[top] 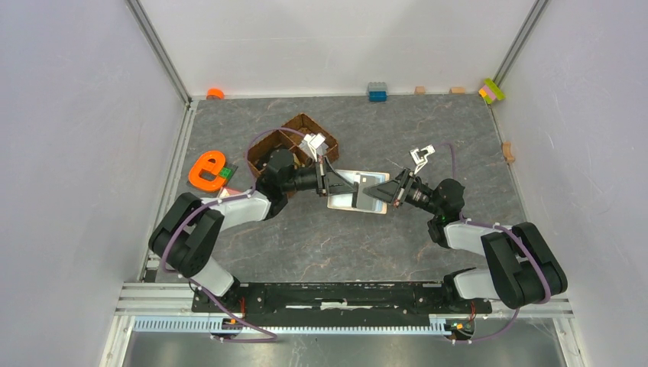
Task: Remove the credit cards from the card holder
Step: Remove the credit card from the card holder.
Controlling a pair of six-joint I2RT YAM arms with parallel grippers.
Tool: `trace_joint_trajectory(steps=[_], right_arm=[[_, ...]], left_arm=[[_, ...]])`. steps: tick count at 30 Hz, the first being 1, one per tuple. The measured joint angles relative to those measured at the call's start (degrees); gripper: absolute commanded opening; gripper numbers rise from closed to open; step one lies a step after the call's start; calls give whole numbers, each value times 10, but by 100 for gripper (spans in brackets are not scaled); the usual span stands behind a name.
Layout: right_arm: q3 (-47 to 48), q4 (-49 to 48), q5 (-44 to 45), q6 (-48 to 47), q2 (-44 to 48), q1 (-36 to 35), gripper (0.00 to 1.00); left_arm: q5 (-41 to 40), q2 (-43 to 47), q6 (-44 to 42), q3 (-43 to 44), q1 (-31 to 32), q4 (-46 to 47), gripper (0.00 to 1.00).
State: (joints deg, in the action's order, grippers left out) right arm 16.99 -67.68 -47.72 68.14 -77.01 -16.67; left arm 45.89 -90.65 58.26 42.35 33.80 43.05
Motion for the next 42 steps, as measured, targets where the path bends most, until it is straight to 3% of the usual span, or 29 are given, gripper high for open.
trace_joint_trajectory(steps=[12, 19, 28, 29, 31, 34, 39, 42], right_arm=[[-4, 1, 14, -1, 0, 10, 3], [-5, 0, 15, -1, 0, 11, 20], [-5, 0, 15, -1, 0, 10, 20], [-5, 0, 15, -1, 0, 10, 17], [-5, 0, 15, -2, 0, 10, 6], [-5, 1, 15, -5, 1, 10, 0], [-5, 7, 15, -10, 2, 10, 0], [-5, 10, 15, -10, 2, 10, 0]], left_arm=[[-9, 12, 12, -37, -36, 35, 2], [-7, 7, 24, -37, -31, 52, 7], [-7, 2, 28, -37, -28, 56, 8], [-7, 2, 28, -37, -28, 56, 10], [-7, 2, 29, -37, -28, 56, 28], [-7, 1, 34, -37, -28, 56, 38], [-6, -5, 38, -37, -28, 70, 36], [-3, -14, 40, -37, -24, 76, 27]])
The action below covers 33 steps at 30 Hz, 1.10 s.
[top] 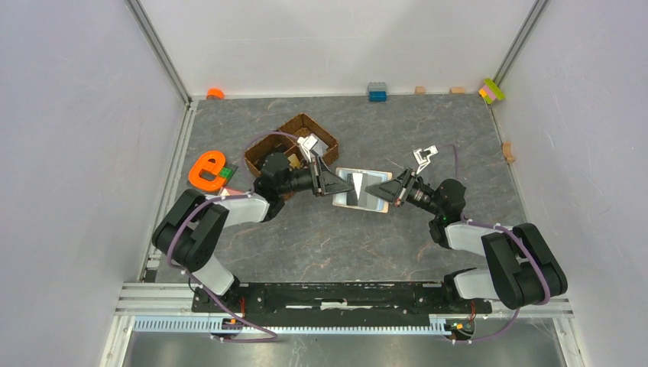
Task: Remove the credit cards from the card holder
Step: Remove the credit card from the card holder, then place the credit card in the storage box.
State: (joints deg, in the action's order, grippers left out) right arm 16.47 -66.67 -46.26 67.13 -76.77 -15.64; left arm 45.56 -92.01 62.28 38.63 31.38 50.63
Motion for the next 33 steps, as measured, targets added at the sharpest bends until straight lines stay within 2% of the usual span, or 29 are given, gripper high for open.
trace_joint_trajectory(steps=[2, 4, 5, 13, 17, 21, 27, 30, 33], right_arm=[[0, 1, 0, 0, 0, 0, 0], [0, 2, 0, 0, 0, 0, 0], [0, 3, 0, 0, 0, 0, 0], [-12, 12, 15, -1, 11, 10, 0], [-31, 17, 29, -2, 32, 34, 0], [-44, 30, 47, -15, 62, 53, 0], [-45, 96, 83, -59, 96, 63, 0], [-45, 116, 92, -71, 98, 63, 0], [-45, 125, 95, -77, 98, 63, 0]], left_arm=[[3, -9, 5, 2, 4, 5, 21], [10, -15, 11, 5, 9, 7, 6], [12, -17, 13, 6, 10, 8, 2], [8, -6, 16, -5, -2, 18, 2], [-25, 26, 15, -37, -43, 10, 2], [-67, 62, 1, -52, -59, -36, 2], [-157, 153, -84, -47, -56, -195, 2], [-260, 202, -154, -16, -36, -314, 2], [-369, 214, -228, 44, 0, -418, 2]])
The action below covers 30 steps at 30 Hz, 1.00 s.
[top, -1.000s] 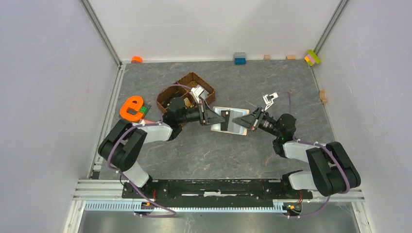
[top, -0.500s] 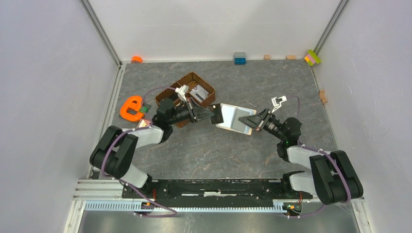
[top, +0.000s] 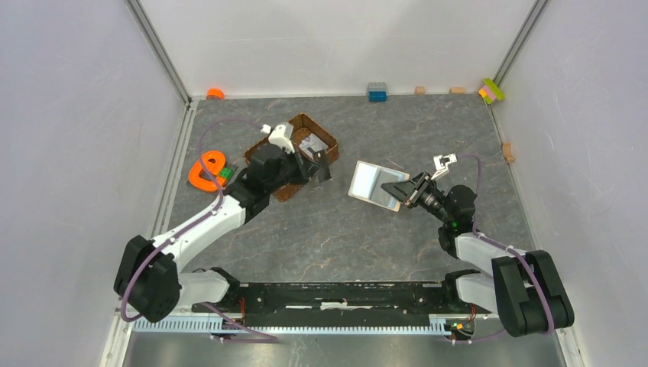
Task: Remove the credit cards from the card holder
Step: Place the credit card in the storage box.
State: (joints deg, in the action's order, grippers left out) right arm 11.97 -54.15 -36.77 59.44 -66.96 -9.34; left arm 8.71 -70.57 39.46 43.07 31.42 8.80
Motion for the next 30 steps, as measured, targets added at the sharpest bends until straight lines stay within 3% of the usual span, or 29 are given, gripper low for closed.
trace_joint_trajectory(steps=[7, 12, 22, 30], right_arm=[[0, 7, 9, -9, 0, 0, 0], [0, 10, 9, -10, 0, 0, 0], [-3, 9, 9, -8, 2, 0, 0], [-6, 2, 8, -4, 5, 0, 0]], left_arm=[[-310, -115, -231, 240, 62, -215, 2], [-464, -191, -402, 272, 61, -258, 2], [-572, -349, -662, 357, 59, -259, 2], [-580, -410, -732, 417, 18, -287, 2]])
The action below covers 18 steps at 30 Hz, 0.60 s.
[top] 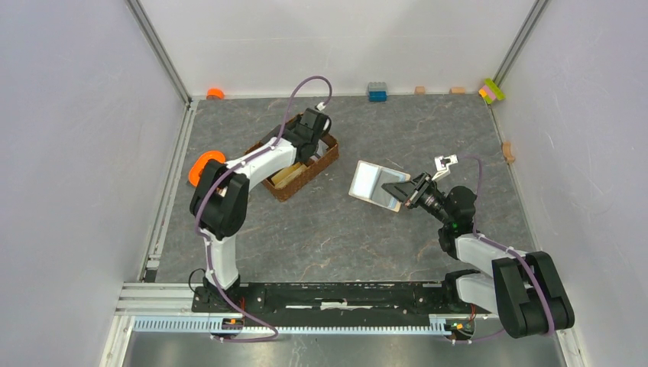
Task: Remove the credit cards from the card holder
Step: Place the credit card in the storage box.
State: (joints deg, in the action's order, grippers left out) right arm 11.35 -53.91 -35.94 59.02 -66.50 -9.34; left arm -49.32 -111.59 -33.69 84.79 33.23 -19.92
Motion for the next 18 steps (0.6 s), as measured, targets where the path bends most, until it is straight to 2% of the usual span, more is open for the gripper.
trace_joint_trajectory(steps=[13, 15, 18], right_arm=[[0, -11, 0, 3, 0, 0, 0], [0, -13, 0, 3, 0, 0, 0], [0, -13, 0, 3, 0, 0, 0]], left_arm=[[57, -38, -24, 7, -28, -33, 2], [61, -40, -24, 7, -28, -37, 5], [60, -41, -25, 7, -29, -37, 13]])
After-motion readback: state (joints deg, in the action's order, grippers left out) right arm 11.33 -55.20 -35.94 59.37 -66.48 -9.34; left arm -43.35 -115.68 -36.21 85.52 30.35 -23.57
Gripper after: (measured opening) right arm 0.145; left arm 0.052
